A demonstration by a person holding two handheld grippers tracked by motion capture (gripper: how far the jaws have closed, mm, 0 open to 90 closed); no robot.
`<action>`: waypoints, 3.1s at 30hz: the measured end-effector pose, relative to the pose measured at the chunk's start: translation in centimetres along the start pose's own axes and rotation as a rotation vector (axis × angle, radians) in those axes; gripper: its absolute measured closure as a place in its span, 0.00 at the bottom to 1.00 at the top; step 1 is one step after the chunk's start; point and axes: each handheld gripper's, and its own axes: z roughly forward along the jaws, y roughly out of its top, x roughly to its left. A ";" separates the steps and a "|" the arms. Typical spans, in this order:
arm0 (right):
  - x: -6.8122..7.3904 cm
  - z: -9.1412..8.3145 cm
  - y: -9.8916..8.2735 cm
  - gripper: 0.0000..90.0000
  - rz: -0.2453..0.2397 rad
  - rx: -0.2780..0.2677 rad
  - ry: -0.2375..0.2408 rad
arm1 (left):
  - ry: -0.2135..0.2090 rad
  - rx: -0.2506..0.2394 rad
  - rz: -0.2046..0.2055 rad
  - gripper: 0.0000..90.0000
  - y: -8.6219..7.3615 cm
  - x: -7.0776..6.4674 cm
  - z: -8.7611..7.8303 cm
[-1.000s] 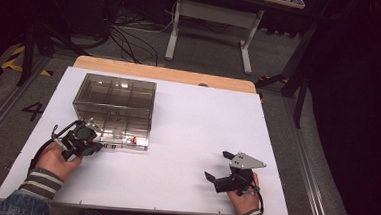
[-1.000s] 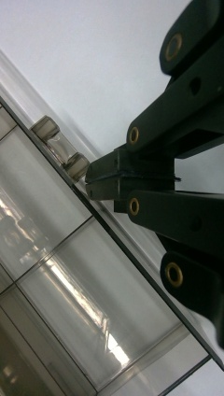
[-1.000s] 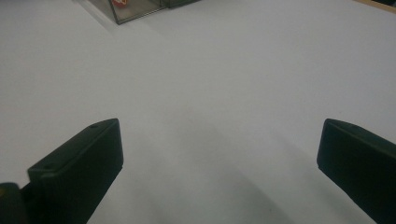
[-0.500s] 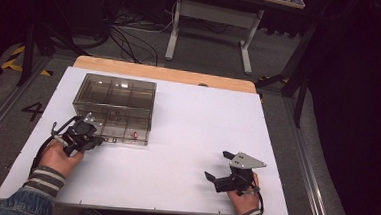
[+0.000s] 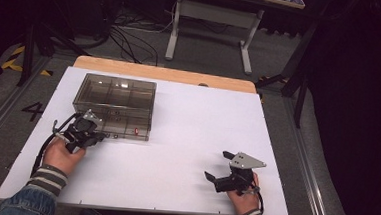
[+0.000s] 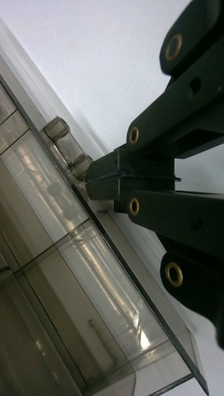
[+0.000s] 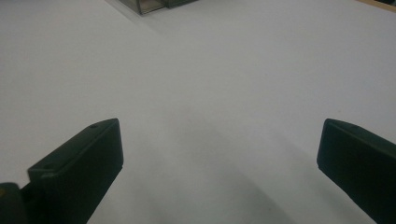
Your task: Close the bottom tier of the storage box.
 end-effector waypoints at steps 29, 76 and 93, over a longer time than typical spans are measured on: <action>0.0 0.1 0.0 0.01 -0.003 0.001 -0.002 | 0.047 -0.070 -0.039 0.99 1.2 1.1 1.6; -0.1 0.2 0.1 0.01 0.009 0.002 0.017 | -0.018 -0.252 0.046 0.67 0.7 -1.9 -3.5; -0.1 0.1 0.1 0.01 0.007 -0.001 0.022 | -0.144 -0.367 0.103 0.20 -1.8 -3.3 -4.9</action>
